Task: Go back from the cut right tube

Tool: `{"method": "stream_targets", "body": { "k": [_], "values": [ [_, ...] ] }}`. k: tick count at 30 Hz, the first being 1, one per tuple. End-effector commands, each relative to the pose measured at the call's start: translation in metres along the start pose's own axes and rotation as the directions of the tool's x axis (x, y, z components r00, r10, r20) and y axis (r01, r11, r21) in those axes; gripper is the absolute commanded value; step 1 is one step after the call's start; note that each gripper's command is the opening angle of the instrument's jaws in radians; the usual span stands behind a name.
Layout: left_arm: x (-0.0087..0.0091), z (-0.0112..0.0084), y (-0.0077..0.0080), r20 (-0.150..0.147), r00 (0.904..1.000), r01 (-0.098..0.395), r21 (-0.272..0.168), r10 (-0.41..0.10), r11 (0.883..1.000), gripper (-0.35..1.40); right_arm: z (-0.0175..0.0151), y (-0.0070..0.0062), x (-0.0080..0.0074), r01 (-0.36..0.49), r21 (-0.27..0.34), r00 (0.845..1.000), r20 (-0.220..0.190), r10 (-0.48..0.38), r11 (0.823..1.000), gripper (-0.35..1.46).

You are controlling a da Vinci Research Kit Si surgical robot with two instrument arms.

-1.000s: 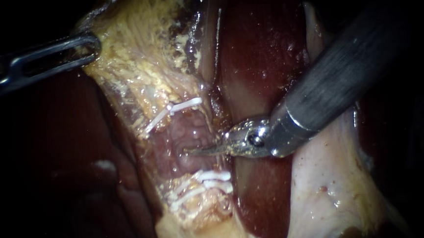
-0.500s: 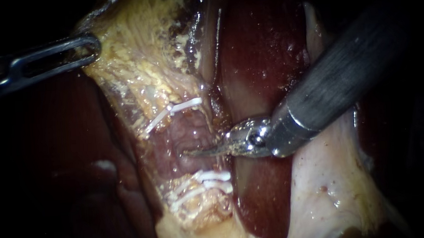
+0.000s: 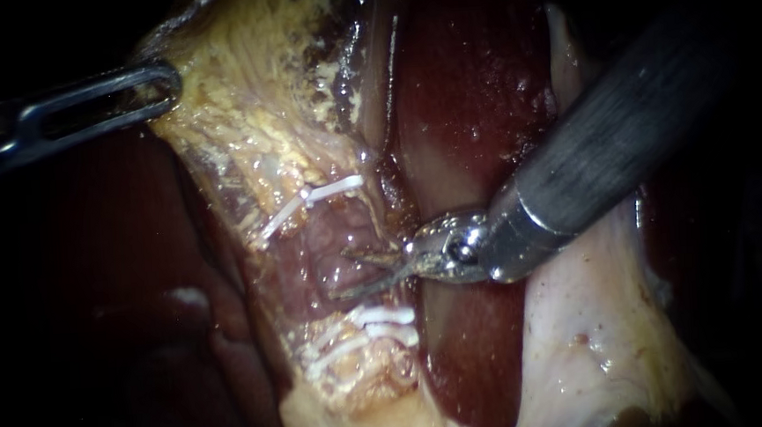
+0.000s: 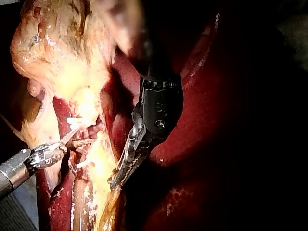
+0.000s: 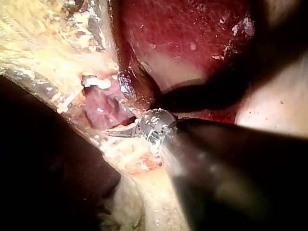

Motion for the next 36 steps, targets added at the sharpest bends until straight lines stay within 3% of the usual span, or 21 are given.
{"method": "stream_targets", "body": {
  "k": [1, 4, 8, 11, 17, 25, 36],
  "values": [
    [0.0, 0.0, 0.0, 0.0, 1.0, 0.0, 0.0, 0.0, 1.0, -0.35, -0.0004, 0.0, 0.0, 0.041, -0.008, 0.999, -0.004, -0.041, 0.999, 0.99],
    [0.0001, 0.0, 0.0, 0.0, 1.0, 0.0, 0.0, 0.0, 1.0, -0.35, -0.0016, -0.0005, -0.0001, 0.189, -0.026, 0.981, -0.034, -0.19, 0.982, 1.21],
    [0.0001, 0.0, 0.0, 0.0, 1.0, 0.0, 0.0, 0.0, 1.0, -0.35, -0.0038, -0.0012, -0.0002, 0.389, -0.052, 0.915, -0.096, -0.392, 0.92, 1.33],
    [0.0001, 0.0, 0.0, 0.0, 1.0, -0.001, 0.0, 0.001, 1.0, -0.35, -0.0053, -0.0016, 0.0001, 0.463, -0.106, 0.874, -0.108, -0.474, 0.88, 1.43],
    [0.0004, 0.0002, 0.0002, -0.001, 1.0, -0.003, -0.001, 0.003, 1.0, -0.35, -0.0093, -0.0024, 0.0003, 0.534, -0.144, 0.828, -0.11, -0.55, 0.833, 1.43],
    [0.0009, 0.0006, 0.0001, -0.003, 1.0, -0.005, -0.007, 0.005, 1.0, -0.35, -0.0154, -0.0026, 0.0018, 0.564, -0.215, 0.792, -0.133, -0.596, 0.797, 1.43],
    [0.0011, 0.0016, -0.0005, -0.007, 1.0, -0.004, -0.002, 0.004, 1.0, -0.35, -0.0175, -0.0025, 0.0017, 0.561, -0.237, 0.791, -0.13, -0.598, 0.793, 1.43]
  ]
}}
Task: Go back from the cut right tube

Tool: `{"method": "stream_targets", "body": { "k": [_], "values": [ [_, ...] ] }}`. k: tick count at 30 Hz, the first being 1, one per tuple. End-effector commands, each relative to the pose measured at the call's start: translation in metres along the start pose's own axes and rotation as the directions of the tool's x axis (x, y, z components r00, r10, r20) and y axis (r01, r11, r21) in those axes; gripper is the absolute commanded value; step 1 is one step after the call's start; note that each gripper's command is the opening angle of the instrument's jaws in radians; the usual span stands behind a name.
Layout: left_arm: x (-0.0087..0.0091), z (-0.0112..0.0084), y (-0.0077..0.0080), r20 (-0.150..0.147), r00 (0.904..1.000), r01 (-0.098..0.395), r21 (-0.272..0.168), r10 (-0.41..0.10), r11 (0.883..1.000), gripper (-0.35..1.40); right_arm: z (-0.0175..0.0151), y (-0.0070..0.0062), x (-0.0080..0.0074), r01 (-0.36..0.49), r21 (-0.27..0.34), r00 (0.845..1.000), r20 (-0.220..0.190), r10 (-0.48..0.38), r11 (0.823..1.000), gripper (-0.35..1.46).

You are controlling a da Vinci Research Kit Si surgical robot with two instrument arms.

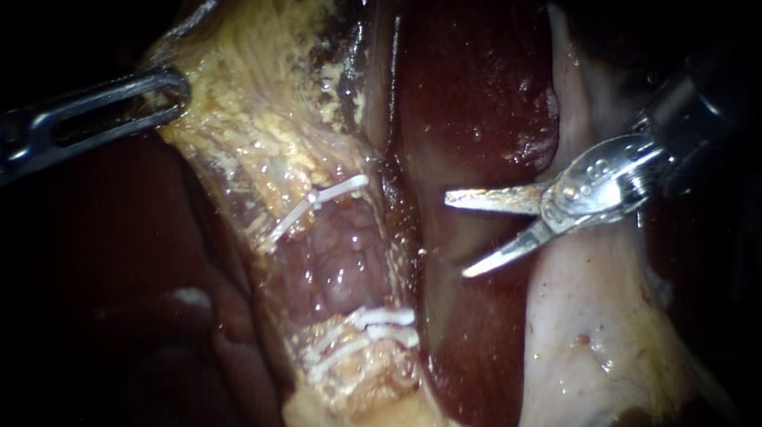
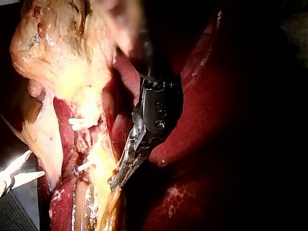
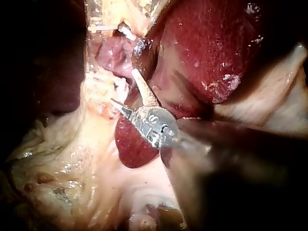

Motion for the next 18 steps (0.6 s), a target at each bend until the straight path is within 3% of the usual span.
{"method": "stream_targets", "body": {
  "k": [1, 6, 10, 13, 18],
  "values": [
    [0.0001, 0.0003, -0.0002, -0.001, 1.0, 0.0, 0.002, 0.0, 1.0, -0.35, 0.0, 0.0, 0.0, 0.0, 0.002, 1.0, 0.0, 0.0, 1.0, 1.43],
    [0.0013, 0.0027, -0.0014, -0.007, 1.0, -0.003, 0.016, 0.003, 1.0, -0.35, -0.0001, 0.0, 0.0, 0.001, 0.002, 1.0, -0.001, -0.001, 1.0, 1.43],
    [0.0031, 0.0059, -0.0022, -0.031, 0.9995, -0.01, 0.024, 0.011, 1.0, -0.35, -0.0002, -0.0001, 0.0, 0.001, 0.003, 1.0, -0.001, -0.001, 1.0, 1.43],
    [0.0046, 0.0081, -0.0023, -0.052, 0.9985, -0.017, 0.029, 0.018, 0.999, -0.35, -0.0002, -0.0001, 0.0, 0.001, 0.003, 1.0, -0.001, -0.001, 1.0, 1.43],
    [0.006, 0.0097, -0.0021, -0.073, 0.9972, -0.014, 0.031, 0.016, 0.999, -0.35, -0.0002, -0.0001, 0.0, 0.007, 0.002, 1.0, 0.0, -0.007, 1.0, 1.43]
  ]
}}
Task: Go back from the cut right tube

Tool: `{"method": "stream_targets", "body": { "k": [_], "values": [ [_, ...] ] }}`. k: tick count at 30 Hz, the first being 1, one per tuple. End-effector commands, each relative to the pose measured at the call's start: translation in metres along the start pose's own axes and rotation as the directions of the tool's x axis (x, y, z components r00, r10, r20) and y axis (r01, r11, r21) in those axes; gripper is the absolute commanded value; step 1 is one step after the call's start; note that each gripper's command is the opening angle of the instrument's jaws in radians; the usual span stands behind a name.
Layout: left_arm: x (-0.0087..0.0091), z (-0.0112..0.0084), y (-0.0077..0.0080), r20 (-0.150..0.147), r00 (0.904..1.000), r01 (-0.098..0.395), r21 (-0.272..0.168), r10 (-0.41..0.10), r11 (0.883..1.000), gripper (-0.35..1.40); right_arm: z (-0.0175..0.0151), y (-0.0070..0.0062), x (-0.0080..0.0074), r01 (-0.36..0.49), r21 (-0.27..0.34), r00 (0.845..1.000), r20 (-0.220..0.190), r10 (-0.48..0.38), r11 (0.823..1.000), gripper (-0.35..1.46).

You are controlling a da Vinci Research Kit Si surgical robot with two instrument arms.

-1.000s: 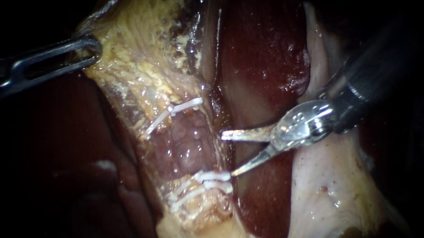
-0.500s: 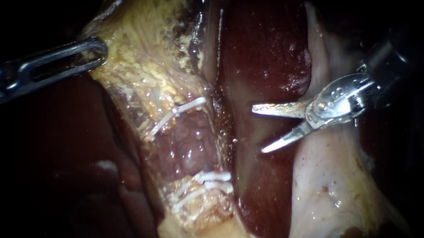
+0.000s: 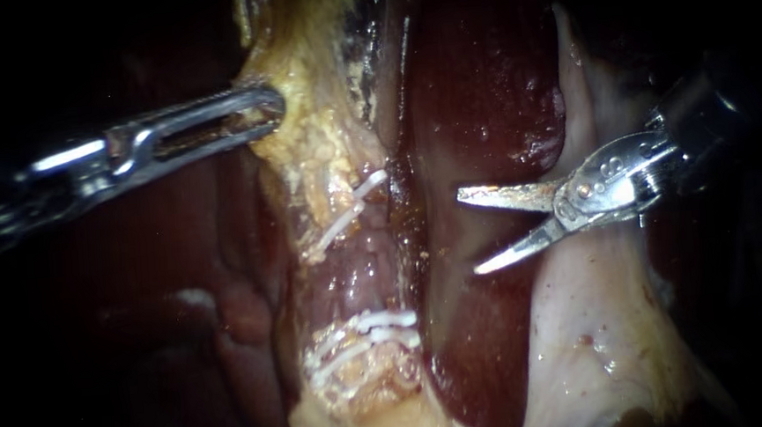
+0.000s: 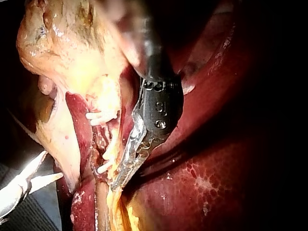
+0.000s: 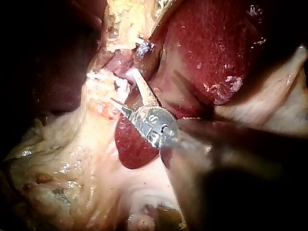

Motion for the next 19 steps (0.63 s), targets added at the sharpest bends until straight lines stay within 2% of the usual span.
{"method": "stream_targets", "body": {
  "k": [1, 11, 19],
  "values": [
    [0.0001, 0.0001, 0.0001, -0.004, 1.0, 0.003, 0.002, -0.003, 1.0, -0.35, 0.0001, 0.0, 0.0, 0.0, 0.0, 1.0, 0.001, 0.0, 1.0, 1.43],
    [0.001, 0.0012, 0.0005, -0.017, 0.9999, 0.004, 0.002, -0.004, 1.0, -0.35, 0.0001, 0.0, 0.0, 0.0, -0.001, 1.0, 0.001, 0.0, 1.0, 1.43],
    [0.001, 0.0013, 0.0006, -0.02, 0.9998, 0.003, 0.004, -0.003, 1.0, -0.35, 0.0, 0.0, 0.0, 0.0, 0.0, 1.0, 0.001, 0.0, 1.0, 1.43]
  ]
}}
